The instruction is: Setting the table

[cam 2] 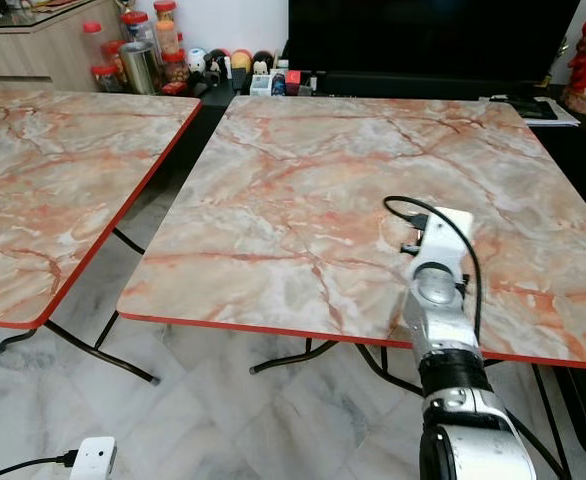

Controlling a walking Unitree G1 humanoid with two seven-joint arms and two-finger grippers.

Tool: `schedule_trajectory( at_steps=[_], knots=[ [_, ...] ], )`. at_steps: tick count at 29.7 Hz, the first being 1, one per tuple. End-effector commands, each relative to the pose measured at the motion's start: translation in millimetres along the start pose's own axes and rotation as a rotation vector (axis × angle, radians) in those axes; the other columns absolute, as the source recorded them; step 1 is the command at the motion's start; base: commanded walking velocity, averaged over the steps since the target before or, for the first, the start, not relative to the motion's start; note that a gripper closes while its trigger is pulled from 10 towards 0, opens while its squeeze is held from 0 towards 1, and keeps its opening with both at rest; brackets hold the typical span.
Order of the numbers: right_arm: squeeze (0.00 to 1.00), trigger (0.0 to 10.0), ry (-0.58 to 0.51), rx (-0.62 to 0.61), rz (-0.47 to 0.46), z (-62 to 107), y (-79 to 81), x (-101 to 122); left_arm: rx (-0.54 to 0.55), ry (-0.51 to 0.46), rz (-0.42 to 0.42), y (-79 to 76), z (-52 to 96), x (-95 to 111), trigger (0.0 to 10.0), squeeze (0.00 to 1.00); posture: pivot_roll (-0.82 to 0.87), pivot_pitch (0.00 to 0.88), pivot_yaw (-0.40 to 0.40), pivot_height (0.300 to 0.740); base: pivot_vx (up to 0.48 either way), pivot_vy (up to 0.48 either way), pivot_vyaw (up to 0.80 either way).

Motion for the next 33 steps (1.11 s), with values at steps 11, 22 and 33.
schedule_trajectory(
  at_steps=[11,22,33],
  knots=[
    [0.0,10.0,0.008,0.039,-0.012,-2.0,5.4,-0.1,0.0,0.013,0.003,1.6,0.6,-3.4,10.0,0.0,-0.03,0.0,0.008,0.74,0.022,0.0,0.0],
    [0.0,10.0,0.032,0.061,-0.013,0.2,11.4,-7.7,0.001,0.016,-0.003,1.6,0.5,-3.3,10.0,0.0,-0.02,0.0,0.007,0.74,0.273,0.0,-0.36],
    [0.0,10.0,0.019,0.086,-0.01,2.3,19.4,-6.8,0.001,0.016,0.004,1.8,0.6,-3.6,10.0,0.0,-0.02,0.0,0.009,0.74,0.174,0.0,0.0]
  ],
)
Point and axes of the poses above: a point about 5 cm out from each wrist's last joint towards the gripper, its own z axis pointing back from the gripper into the wrist, its own x axis along the axis of the wrist's last joint, y = z × x, the point moved 4 cm from there along -z, pointing out of the wrist towards the gripper, and after that the axes turned 2 degrees about -z, right-handed, at the moved point
